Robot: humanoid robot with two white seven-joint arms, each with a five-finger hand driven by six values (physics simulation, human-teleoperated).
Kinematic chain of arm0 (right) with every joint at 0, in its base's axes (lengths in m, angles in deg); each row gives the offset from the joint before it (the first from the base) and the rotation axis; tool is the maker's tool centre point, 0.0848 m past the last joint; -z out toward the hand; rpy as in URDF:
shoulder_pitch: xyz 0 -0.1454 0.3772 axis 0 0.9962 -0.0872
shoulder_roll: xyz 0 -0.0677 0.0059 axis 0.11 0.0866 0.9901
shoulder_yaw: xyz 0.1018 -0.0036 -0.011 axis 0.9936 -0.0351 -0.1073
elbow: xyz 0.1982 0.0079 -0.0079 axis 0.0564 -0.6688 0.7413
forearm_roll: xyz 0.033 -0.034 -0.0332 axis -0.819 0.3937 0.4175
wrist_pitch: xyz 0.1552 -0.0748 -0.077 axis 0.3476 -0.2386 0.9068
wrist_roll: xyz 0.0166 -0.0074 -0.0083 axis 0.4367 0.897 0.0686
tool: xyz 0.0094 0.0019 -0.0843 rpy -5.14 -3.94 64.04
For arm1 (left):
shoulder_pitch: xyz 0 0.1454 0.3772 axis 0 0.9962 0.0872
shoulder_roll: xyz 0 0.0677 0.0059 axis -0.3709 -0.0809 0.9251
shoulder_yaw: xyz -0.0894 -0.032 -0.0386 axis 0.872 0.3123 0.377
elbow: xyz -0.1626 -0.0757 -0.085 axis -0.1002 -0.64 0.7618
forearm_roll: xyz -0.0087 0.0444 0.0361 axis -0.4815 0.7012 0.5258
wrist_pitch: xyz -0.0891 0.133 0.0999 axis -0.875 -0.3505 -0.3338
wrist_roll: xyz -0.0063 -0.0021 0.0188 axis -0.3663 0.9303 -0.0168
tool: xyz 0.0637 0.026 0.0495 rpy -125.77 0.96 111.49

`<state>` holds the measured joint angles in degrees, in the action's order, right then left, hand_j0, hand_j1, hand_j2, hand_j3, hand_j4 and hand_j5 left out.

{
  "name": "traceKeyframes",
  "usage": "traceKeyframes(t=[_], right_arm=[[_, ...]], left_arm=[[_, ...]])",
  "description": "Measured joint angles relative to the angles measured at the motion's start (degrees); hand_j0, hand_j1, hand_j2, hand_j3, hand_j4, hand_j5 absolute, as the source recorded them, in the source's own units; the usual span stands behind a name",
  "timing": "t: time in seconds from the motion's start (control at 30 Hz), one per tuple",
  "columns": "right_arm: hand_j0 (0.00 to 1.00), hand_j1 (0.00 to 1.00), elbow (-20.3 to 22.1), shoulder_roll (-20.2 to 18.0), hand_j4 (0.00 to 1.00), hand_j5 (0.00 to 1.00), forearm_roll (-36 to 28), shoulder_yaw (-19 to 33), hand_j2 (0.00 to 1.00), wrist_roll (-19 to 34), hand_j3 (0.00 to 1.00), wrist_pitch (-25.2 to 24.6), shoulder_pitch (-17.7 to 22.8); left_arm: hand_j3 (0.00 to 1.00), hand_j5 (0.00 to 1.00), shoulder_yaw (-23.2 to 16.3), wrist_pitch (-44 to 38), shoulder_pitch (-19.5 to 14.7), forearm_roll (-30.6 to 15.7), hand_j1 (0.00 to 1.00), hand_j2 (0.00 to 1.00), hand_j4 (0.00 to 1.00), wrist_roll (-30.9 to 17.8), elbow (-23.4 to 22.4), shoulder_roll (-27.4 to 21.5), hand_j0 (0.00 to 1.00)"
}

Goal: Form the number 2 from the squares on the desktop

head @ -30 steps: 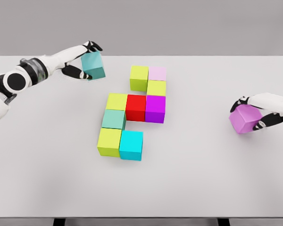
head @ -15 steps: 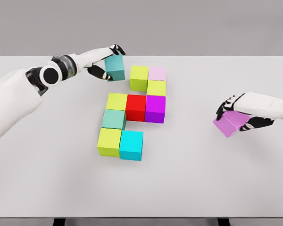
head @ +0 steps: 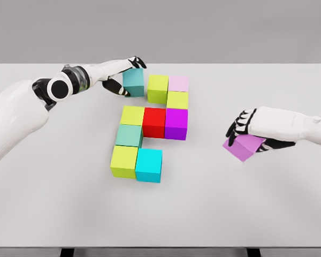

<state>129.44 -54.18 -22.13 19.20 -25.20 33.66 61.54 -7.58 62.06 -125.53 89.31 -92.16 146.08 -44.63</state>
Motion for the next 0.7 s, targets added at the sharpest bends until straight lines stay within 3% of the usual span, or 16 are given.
traceKeyframes(t=[0.27,0.5,0.57,0.67,0.7], right_arm=[[0.58,0.58,0.41,2.08,0.58,0.58,0.06,-7.63,0.58,0.01,0.58,0.1,-6.59],[0.59,0.59,0.55,5.35,0.59,0.59,0.16,-17.05,0.59,0.0,0.59,0.09,-14.33],[0.69,0.69,0.53,5.93,0.69,0.69,0.28,-18.02,0.69,0.01,0.69,0.14,-14.24],[1.0,1.0,0.22,5.22,1.0,1.0,0.27,-15.57,1.0,0.01,1.0,0.15,-12.75],[1.0,1.0,0.12,4.13,1.0,1.0,0.26,-14.34,1.0,0.01,1.0,0.15,-12.22]], left_arm=[[0.48,0.48,-0.01,0.77,-0.09,0.18,0.48,0.48,0.48,-0.22,0.04,-0.01,0.48],[0.63,0.63,-0.07,0.94,-0.09,0.3,0.63,0.63,0.63,-0.31,0.04,0.07,0.63],[0.7,0.7,-0.07,0.94,-0.09,0.29,0.7,0.7,0.7,-0.32,0.05,0.08,0.7],[0.78,0.78,-0.08,0.94,-0.09,0.31,0.78,0.78,0.78,-0.31,0.03,0.09,0.78],[0.8,0.8,-0.08,0.93,-0.09,0.32,0.8,0.8,0.8,-0.31,0.02,0.09,0.8]])
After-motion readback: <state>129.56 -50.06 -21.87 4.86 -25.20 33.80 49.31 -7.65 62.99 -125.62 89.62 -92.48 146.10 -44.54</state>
